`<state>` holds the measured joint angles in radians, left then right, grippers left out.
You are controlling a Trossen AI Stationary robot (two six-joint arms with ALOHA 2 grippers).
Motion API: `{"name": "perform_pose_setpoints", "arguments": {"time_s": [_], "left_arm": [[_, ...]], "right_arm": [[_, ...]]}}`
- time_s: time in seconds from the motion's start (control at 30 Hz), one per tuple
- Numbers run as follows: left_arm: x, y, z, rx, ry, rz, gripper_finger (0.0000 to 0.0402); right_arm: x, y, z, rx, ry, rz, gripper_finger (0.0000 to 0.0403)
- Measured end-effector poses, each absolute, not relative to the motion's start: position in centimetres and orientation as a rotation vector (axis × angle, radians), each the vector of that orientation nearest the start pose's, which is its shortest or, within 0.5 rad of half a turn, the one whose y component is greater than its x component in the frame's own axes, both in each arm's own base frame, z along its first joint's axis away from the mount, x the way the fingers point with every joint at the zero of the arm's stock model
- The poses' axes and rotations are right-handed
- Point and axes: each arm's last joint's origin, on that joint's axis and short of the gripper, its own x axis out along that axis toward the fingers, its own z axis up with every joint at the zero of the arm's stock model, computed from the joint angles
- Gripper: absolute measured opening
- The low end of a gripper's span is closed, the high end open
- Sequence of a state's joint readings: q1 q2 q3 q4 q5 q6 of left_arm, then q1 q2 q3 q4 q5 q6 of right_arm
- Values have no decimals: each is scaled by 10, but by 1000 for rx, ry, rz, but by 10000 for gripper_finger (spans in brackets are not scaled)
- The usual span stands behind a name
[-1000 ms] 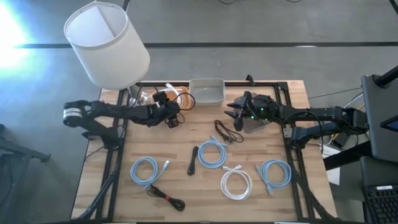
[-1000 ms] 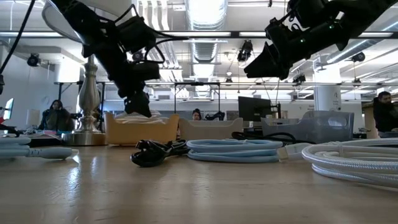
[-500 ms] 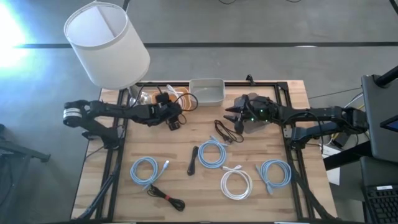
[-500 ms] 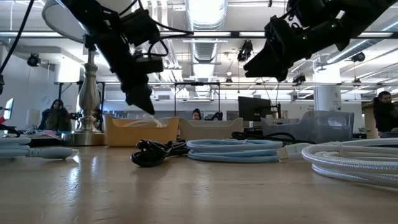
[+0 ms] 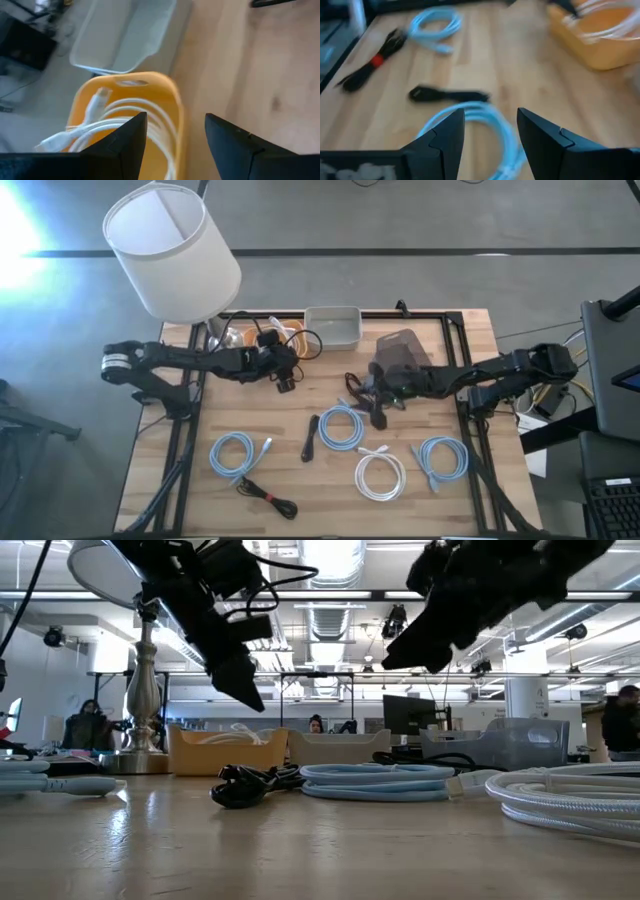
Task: Pick & Place USB Port
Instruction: Put the white display cable into the yellow bin
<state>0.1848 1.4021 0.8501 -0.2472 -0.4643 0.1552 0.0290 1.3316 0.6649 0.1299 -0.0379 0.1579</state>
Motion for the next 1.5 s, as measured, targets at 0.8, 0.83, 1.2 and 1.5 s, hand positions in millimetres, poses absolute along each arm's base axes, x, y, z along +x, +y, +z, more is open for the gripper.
{"name": "perform_pose_setpoints", "arguments": {"time_s": [0.8, 0.83, 1.2, 1.5], "left_arm": [[279, 63, 222, 161, 768, 493, 204], [280, 62, 223, 145, 758, 475, 204], [285, 54, 225, 27, 697, 237, 204], [287, 46, 225, -26, 678, 115, 204]], "right_arm": [[304, 126, 182, 109, 1462, -90, 163], [305, 126, 180, 95, 1487, -113, 160], [313, 133, 168, 182, 1577, -99, 152], [307, 130, 149, 187, 1608, -180, 152]]}}
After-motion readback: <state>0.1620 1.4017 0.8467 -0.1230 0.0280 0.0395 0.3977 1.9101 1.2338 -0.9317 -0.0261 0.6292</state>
